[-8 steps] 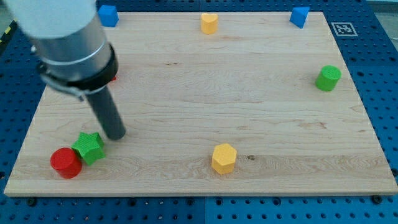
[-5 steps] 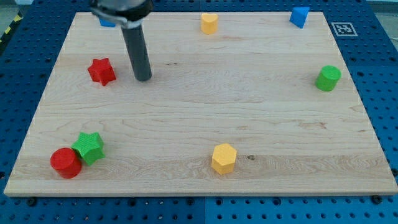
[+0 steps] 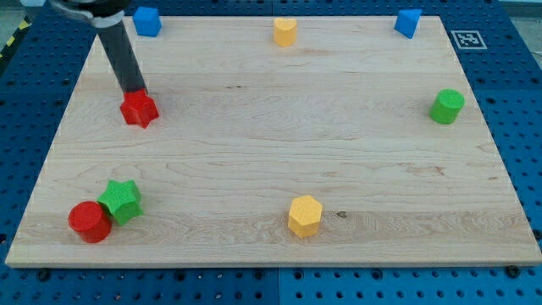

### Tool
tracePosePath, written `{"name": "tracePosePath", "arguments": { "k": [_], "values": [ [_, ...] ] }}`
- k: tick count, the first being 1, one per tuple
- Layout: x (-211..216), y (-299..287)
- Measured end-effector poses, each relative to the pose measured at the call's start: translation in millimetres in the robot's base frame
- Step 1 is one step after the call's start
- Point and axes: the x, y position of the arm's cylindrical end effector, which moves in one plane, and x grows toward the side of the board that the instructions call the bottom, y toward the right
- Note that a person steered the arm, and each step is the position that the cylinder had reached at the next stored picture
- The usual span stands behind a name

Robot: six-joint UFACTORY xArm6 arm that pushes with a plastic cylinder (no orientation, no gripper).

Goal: Slide the red star into the green star

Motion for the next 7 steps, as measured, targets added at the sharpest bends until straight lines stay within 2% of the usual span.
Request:
{"name": "tracePosePath", "arguments": {
  "k": [3,5,7],
  "values": [
    [76.2,32.8],
    [76.5,64.4],
    [105.6,67.3]
  ]
}}
